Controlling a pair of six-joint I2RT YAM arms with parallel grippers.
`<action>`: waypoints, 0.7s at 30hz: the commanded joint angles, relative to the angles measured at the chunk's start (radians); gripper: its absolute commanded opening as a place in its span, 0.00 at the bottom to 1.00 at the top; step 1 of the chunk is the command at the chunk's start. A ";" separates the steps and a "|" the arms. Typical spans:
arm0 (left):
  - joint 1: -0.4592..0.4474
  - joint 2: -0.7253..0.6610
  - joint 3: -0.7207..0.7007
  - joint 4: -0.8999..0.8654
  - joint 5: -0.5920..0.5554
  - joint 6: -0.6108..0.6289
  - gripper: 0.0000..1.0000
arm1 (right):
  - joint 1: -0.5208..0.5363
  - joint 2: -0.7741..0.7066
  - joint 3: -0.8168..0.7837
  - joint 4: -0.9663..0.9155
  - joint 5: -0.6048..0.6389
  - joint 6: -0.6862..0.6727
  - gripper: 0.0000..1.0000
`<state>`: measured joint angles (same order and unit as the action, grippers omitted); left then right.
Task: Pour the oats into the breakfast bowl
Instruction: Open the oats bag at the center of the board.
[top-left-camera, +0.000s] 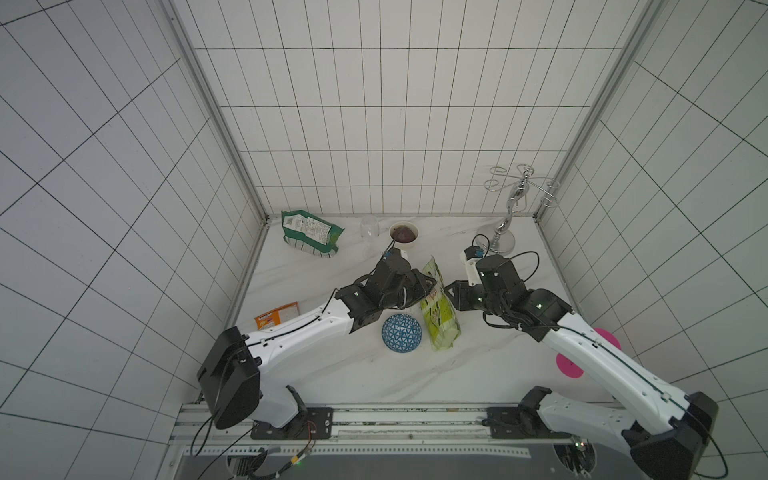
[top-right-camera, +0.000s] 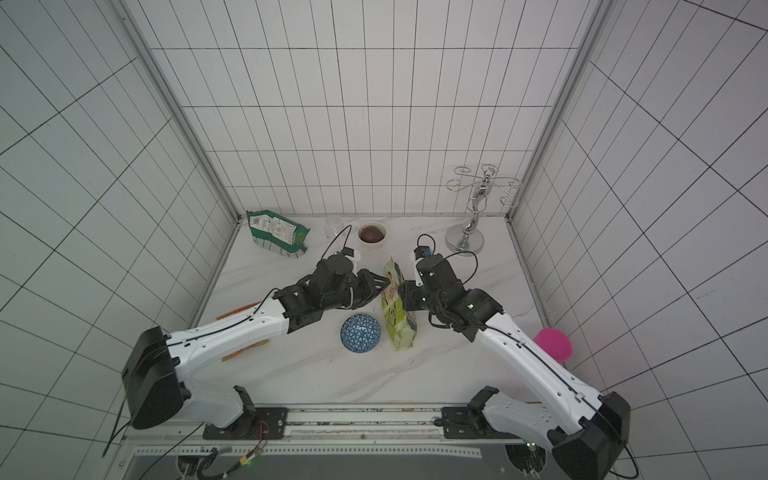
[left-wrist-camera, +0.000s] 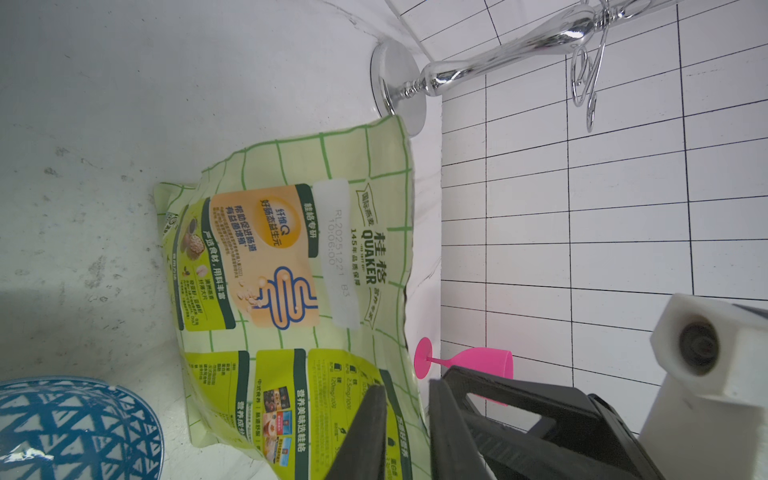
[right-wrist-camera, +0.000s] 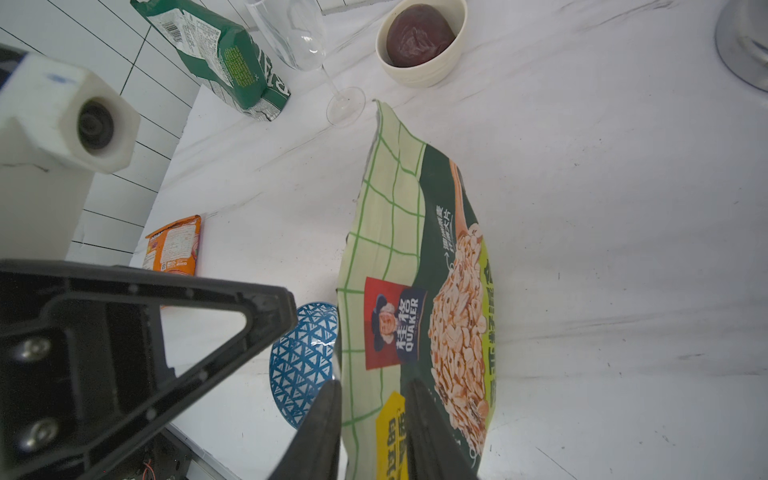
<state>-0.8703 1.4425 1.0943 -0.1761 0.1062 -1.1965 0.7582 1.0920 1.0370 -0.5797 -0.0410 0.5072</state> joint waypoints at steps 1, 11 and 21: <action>-0.001 0.013 -0.002 0.021 0.007 0.002 0.21 | -0.007 0.016 -0.013 0.003 0.001 -0.010 0.29; -0.001 0.017 -0.002 0.021 0.009 -0.002 0.22 | -0.007 0.027 -0.012 0.001 0.006 -0.020 0.28; -0.001 0.026 -0.002 0.026 0.015 -0.005 0.21 | 0.010 0.068 -0.004 -0.031 0.072 -0.056 0.25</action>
<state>-0.8703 1.4586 1.0943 -0.1753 0.1135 -1.2003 0.7601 1.1389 1.0367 -0.5800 -0.0204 0.4770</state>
